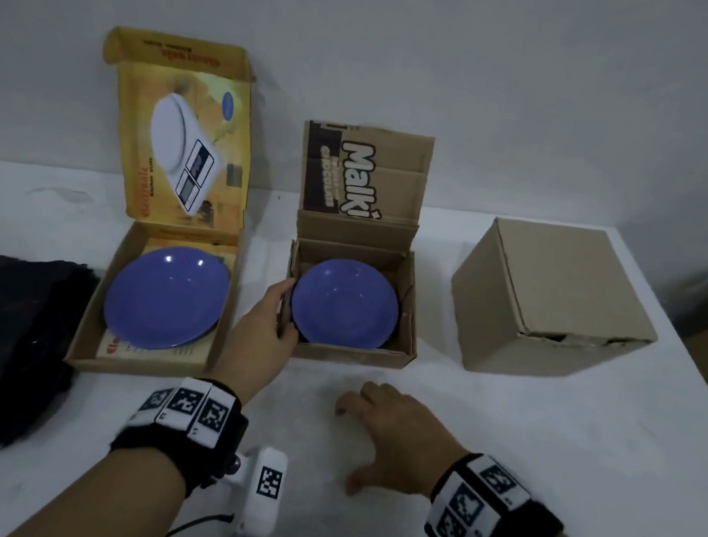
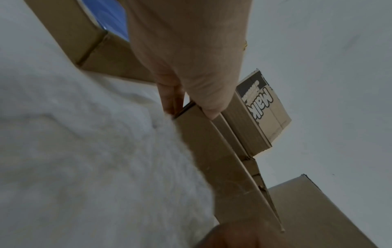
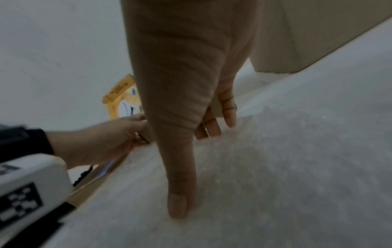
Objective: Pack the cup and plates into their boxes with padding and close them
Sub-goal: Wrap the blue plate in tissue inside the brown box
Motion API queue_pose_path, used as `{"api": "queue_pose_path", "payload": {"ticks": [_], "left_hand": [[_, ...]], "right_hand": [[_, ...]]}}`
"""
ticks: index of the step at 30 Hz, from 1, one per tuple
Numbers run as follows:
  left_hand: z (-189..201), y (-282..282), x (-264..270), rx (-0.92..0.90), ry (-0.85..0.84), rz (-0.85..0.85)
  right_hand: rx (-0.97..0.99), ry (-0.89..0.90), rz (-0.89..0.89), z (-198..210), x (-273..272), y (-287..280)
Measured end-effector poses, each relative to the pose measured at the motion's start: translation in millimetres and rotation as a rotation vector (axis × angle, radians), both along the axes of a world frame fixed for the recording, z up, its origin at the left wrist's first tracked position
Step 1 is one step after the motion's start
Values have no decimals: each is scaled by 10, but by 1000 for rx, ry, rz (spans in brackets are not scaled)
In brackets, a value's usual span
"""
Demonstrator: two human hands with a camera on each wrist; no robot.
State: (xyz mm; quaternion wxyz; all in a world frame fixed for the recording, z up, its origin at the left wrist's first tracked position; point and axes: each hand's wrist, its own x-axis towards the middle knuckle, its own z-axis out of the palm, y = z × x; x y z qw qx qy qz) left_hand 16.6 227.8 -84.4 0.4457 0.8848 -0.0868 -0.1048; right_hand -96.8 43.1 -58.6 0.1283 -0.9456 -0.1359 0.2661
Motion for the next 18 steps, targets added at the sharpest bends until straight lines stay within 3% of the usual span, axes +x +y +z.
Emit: {"api": "queue_pose_path", "payload": {"ticks": [10,15,18], "left_hand": [[-36,53,80,-128,15,-33],[-21,35,167,-142,-3,-19],[-37,40,162,-137,0,-19]], "right_hand": [[288,-128,-221,281,231,-281],[365,16,-301,385,340,-411],[549,-115,-514,436,419,-423]]}}
